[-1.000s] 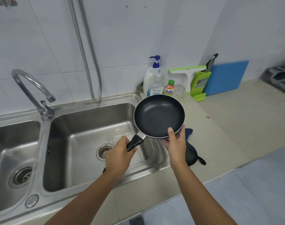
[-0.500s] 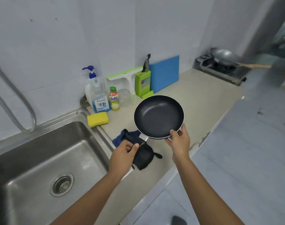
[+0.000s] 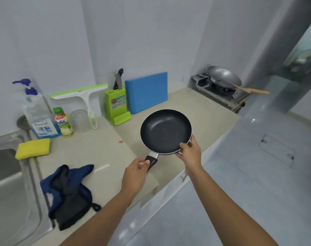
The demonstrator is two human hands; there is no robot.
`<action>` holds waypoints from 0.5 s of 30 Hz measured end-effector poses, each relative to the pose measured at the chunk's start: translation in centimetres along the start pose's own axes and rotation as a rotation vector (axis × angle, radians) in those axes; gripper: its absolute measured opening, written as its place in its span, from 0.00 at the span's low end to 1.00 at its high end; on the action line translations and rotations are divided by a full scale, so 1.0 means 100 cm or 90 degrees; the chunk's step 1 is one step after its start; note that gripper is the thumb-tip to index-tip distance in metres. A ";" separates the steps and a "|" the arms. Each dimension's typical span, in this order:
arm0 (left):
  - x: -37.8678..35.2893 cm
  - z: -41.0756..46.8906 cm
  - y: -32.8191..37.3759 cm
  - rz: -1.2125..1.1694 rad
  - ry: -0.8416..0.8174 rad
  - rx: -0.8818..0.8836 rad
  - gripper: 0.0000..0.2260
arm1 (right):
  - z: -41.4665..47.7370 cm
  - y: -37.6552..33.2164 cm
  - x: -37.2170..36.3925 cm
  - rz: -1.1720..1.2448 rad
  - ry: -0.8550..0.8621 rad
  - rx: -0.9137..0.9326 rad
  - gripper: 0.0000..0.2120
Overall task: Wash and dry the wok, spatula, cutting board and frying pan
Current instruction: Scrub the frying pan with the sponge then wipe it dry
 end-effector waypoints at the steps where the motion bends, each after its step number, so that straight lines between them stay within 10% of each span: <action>1: -0.011 0.007 0.001 -0.005 0.008 0.002 0.09 | 0.015 -0.002 0.003 0.000 -0.009 -0.001 0.28; 15: -0.100 0.159 -0.020 -0.034 0.017 0.153 0.07 | 0.237 0.006 -0.063 -0.111 -0.147 -0.035 0.27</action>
Point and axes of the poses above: each hand's wrist, its own z-axis towards the middle knuckle, its own x-axis out of the back of the hand, y = z × x, the point moved 10 cm from there along z, towards the middle knuckle, and after that the axes turned 11 degrees about -z, right-handed, at the moved point
